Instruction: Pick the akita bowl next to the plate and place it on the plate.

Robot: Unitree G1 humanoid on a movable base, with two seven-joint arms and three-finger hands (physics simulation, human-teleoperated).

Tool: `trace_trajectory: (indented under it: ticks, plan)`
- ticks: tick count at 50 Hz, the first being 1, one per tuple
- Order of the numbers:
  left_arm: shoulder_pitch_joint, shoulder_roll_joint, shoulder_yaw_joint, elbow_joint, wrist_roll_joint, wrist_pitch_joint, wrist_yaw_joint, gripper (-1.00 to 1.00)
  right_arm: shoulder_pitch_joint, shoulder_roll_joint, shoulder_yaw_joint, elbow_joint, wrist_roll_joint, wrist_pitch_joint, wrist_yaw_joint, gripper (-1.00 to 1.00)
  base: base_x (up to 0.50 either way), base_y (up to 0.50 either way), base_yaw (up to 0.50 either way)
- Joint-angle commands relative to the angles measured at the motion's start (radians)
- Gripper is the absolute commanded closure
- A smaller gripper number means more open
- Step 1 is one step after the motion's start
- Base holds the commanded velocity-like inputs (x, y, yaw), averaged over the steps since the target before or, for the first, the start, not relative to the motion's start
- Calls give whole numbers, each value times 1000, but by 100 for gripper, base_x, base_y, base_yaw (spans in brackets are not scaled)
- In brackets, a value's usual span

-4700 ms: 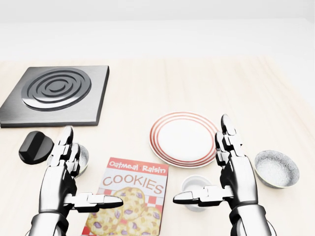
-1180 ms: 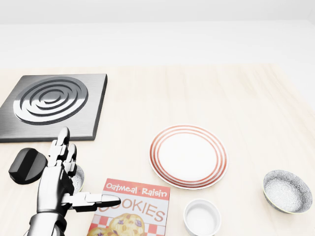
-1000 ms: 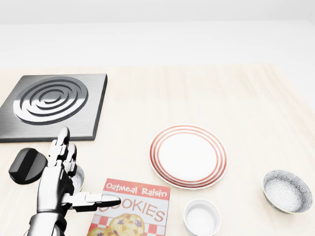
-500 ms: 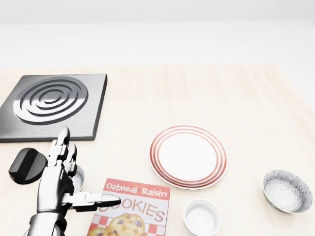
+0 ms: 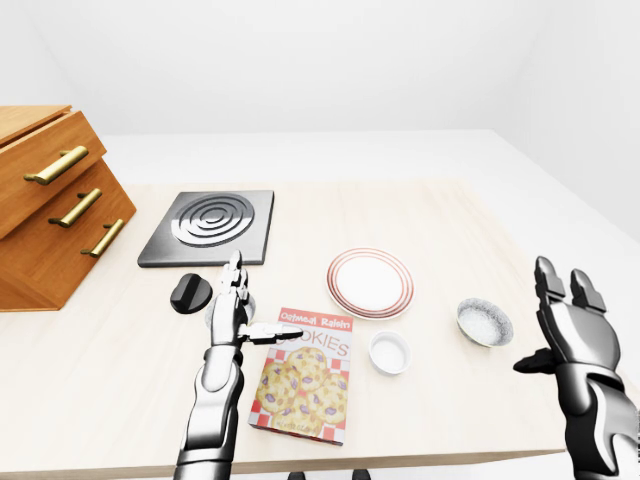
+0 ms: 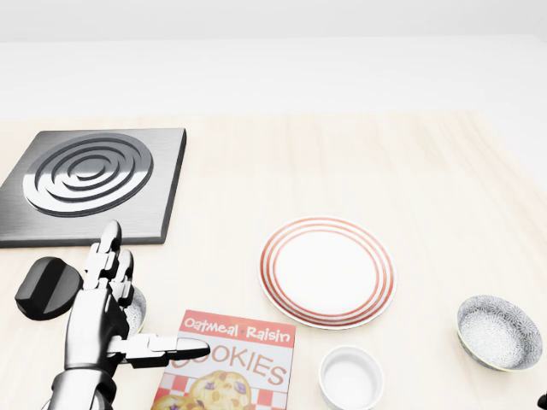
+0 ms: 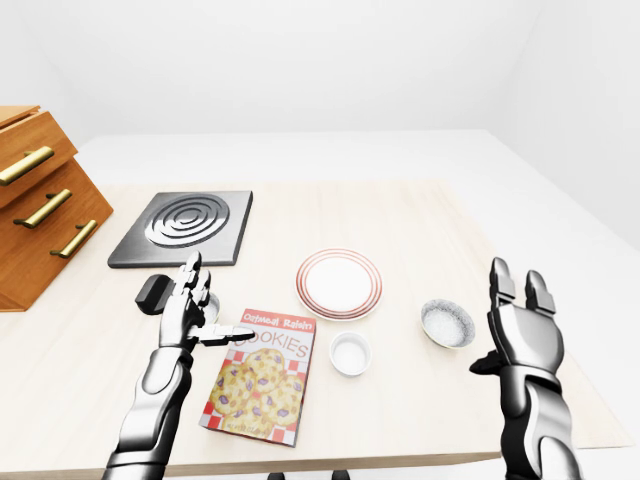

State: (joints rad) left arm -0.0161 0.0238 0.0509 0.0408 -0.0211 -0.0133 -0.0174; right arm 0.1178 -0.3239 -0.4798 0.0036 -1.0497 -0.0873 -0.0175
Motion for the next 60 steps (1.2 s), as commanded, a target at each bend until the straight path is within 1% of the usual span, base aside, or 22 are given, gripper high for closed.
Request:
trace_trajectory:
  ticks: [1, 2, 3, 4, 5, 8, 9, 12, 20, 28, 31, 33, 36, 38, 39, 47, 48, 49, 50, 55, 58, 60]
  plan:
    - [1, 0, 0, -2, -1, 2, 0, -100, -28, -19, 53, 57, -25, 0, -32, -100, 0, 0, 0]
    - [1, 0, 0, -3, -1, 2, 0, -100, -31, -21, 57, 59, -26, 0, -31, -100, 0, 0, 0]
    - [5, -1, -2, -18, 0, 13, 1, -100, -37, -25, 61, 71, -29, 0, -36, -100, 0, 0, 0]
    - [2, -1, 0, 0, -1, -2, -1, -100, -38, -28, 65, 73, -30, 0, -34, -100, 0, 0, 0]
    - [1, 0, 0, 4, -1, -5, -1, -100, -40, -31, 69, 81, -34, 0, -39, -100, 0, 0, 0]
    - [3, -1, -1, -13, 0, 10, 1, -100, -47, -41, 80, 111, -42, 0, -57, -100, 0, 0, 0]
    - [0, -1, 0, 0, -1, 0, 1, -100, -47, -46, 86, 128, -51, 0, -67, -100, 0, 0, 0]
    - [1, -1, -1, -6, 0, 5, 1, -100, -46, -49, 94, 136, -55, 0, -72, -100, 0, 0, 0]
    - [-2, 0, 1, 8, -1, -6, 2, -100, -62, -67, 119, 202, -78, 0, -104, -100, 0, 0, 0]
    - [2, -1, -1, -13, 0, 11, 6, -100, -75, -72, 146, 211, -92, 0, -84, -100, 0, 0, 0]
    - [1, -1, 1, -3, -1, 2, 5, -100, -83, -72, 156, 202, -101, 0, -68, -100, 0, 0, 0]
    - [2, -1, 0, -9, -1, 7, 6, -100, -93, -74, 165, 210, -109, 0, -66, -100, 0, 0, 0]
    - [3, -1, -1, -9, 3, 4, 7, -100, -93, -68, 173, 184, -114, 0, -41, -100, 0, 0, 0]
    - [1, 0, 0, 2, 4, -7, 7, -100, -103, -69, 183, 210, -126, 0, -56, -100, 0, 0, 0]
    - [4, 0, 0, -9, 3, 1, 7, -100, -105, -69, 189, 212, -132, 0, -57, -100, 0, 0, 0]
    - [4, -2, -1, -11, 3, 3, 8, -100, -136, -68, 227, 247, -154, 0, -60, -100, 0, 0, 0]
    - [4, -2, -2, -16, 3, 8, 8, -100, -141, -69, 232, 258, -157, 0, -67, -100, 0, 0, 0]
    - [8, -3, -4, -35, 3, 23, 9, -100, -143, -66, 238, 258, -157, 0, -64, -100, 0, 0, 0]
    - [6, -3, -3, -28, 2, 17, 8, -100, -144, -66, 242, 264, -160, 0, -68, -100, 0, 0, 0]
    - [7, -4, -5, -43, 1, 28, 8, -100, -161, -67, 271, 341, -172, 0, -114, -100, 0, 0, 0]
    - [0, -2, -1, -23, -1, 14, 7, -100, -184, -76, 295, 414, -182, 0, -156, -100, 0, 0, 0]
    - [1, -2, -1, -28, -1, 18, 9, -100, -195, -76, 312, 453, -183, 0, -176, -100, 0, 0, 0]
